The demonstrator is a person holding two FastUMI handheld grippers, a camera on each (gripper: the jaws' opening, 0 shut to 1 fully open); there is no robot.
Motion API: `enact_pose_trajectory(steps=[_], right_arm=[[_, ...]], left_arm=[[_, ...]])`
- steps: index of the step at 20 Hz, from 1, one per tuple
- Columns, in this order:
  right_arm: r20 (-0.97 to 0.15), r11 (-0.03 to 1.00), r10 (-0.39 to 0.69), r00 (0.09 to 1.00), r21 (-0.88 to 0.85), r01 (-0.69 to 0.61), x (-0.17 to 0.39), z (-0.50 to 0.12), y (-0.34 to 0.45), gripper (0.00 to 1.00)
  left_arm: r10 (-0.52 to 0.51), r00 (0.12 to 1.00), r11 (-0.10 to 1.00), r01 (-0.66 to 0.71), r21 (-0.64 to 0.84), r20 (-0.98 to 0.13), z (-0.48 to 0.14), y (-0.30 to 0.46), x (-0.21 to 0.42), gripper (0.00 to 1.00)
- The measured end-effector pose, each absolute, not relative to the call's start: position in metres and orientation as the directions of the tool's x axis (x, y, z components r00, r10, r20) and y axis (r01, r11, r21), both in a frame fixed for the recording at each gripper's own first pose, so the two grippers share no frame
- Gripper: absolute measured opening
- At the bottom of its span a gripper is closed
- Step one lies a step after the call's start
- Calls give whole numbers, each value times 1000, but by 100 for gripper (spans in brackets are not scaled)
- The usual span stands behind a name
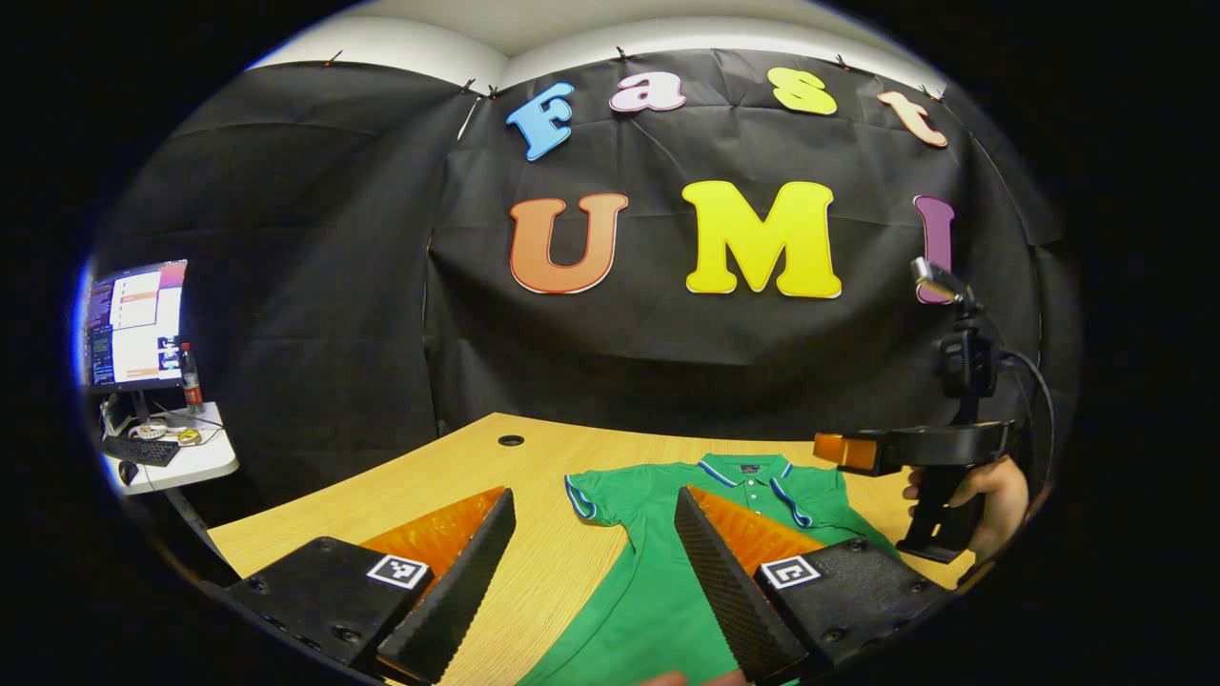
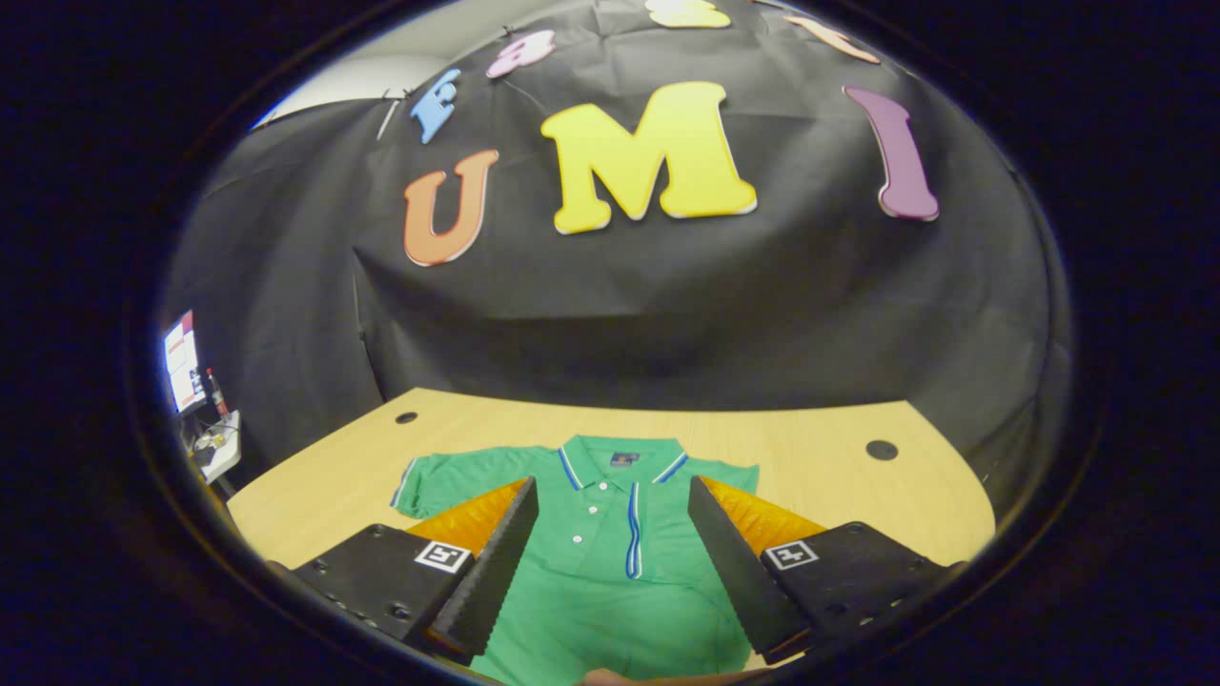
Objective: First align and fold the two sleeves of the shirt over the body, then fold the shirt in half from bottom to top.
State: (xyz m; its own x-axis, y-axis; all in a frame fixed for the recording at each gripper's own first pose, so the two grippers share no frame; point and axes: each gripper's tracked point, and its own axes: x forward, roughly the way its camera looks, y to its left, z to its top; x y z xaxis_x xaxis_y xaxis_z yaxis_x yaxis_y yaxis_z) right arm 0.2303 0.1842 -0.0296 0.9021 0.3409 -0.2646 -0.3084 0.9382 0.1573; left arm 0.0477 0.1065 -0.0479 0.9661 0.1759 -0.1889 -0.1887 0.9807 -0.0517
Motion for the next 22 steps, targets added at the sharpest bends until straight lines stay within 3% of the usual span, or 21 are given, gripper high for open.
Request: enact_pose_trajectory(steps=[3, 6, 10, 11, 12, 18, 22], right_arm=[[-183, 964, 261, 948, 102, -246, 195, -6, 141, 96], [-175, 977, 192, 966, 126, -171, 151, -14, 93, 95], [-128, 994, 92, 987, 63, -85, 105, -24, 29, 95], [-114, 994, 99, 989, 58, -93, 95, -26, 25, 91], [-99, 992, 119, 988, 57, -113, 86, -23, 22, 96], [3, 989, 142, 990, 41, -142, 61, -7, 11, 96], [35, 978, 188, 982, 81, -190, 64, -6, 11, 95]], left_arm=[[179, 965, 983, -186, -16, -190, -51, 95, 49, 100], [251, 942, 966, -259, -10, -221, -47, 96, 47, 100], [225, 950, 973, -232, -5, -215, -10, 82, 74, 100], [222, 951, 973, -229, -11, -214, -4, 81, 83, 100], [206, 953, 976, -216, -21, -221, 0, 77, 93, 100], [163, 963, 983, -178, -52, -215, 9, 62, 178, 100], [199, 958, 972, -220, -85, -207, -9, 79, 226, 100]])
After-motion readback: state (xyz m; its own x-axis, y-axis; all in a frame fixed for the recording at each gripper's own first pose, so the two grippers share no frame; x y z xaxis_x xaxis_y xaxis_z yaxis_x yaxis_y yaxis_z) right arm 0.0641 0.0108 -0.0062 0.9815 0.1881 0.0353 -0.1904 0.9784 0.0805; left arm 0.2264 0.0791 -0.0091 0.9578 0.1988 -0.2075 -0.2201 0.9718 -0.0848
